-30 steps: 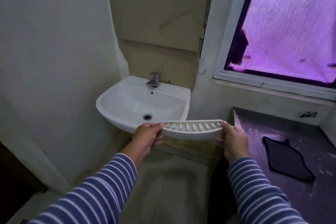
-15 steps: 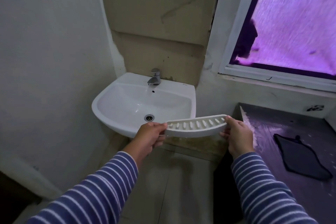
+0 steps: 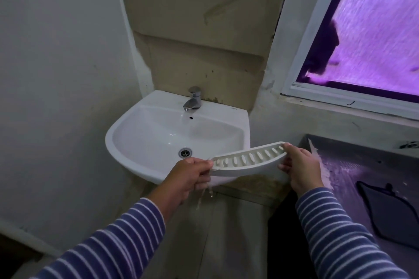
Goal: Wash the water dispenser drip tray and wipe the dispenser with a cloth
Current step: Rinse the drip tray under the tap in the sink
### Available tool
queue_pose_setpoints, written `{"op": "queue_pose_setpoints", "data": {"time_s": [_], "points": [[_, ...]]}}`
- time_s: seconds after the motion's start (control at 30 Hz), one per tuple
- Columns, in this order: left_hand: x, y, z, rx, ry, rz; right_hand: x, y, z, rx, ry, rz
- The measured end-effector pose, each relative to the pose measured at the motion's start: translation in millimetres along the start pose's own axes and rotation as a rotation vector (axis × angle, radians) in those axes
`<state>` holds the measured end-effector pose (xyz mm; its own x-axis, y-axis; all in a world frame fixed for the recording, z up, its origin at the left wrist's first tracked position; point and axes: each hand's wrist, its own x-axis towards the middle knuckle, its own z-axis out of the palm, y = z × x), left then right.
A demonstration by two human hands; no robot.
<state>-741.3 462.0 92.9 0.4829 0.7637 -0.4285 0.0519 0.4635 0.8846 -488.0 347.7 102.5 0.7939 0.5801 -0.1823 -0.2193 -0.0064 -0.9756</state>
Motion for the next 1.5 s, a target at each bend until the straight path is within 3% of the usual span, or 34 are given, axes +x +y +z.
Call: {"op": "queue_pose_setpoints", "data": {"time_s": [0.83,1.13,1.5], "points": [[169,95,-155,0.109,-0.135,-0.157,31,51,188,0.075,0.168,0.164],[202,95,-170,0.089,-0.127,-0.242,33,41,222,-0.025,0.163,0.104],[217,107,-168,0.17,-0.161,-0.148,36,16,241,-0.261,0.091,-0.07]]}}
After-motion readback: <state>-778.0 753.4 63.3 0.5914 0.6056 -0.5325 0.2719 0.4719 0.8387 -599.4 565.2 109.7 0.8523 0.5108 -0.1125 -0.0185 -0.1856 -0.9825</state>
